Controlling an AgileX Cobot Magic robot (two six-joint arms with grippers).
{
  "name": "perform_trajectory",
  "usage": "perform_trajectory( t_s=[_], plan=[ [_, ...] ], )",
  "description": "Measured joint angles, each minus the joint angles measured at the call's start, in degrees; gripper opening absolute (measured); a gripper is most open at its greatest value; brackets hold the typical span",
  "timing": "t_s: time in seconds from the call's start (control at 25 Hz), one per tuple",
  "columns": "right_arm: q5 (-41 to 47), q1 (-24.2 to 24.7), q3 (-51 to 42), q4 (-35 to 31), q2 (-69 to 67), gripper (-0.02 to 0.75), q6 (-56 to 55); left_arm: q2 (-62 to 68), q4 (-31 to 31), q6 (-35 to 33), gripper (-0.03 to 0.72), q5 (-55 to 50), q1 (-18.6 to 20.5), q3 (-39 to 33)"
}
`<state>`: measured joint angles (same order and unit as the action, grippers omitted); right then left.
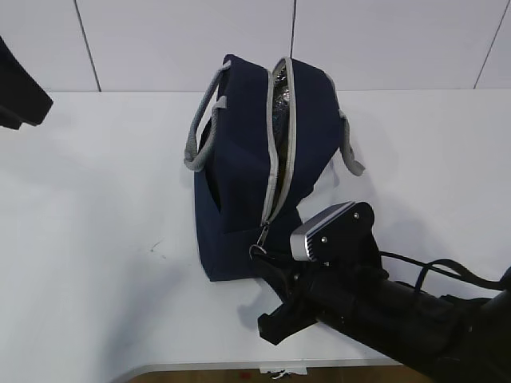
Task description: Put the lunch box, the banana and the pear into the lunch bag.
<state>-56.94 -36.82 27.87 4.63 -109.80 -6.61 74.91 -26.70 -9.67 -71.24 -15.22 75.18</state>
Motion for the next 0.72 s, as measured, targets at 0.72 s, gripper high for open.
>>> perform_trajectory(
  t_s=[0.72],
  plan=[
    [11.15, 0.00, -2.11, 0.00, 15.51, 0.001, -1.08, 0.00, -2.11, 0.12, 0.243, 0.00, 0.00, 0.00]
  ],
)
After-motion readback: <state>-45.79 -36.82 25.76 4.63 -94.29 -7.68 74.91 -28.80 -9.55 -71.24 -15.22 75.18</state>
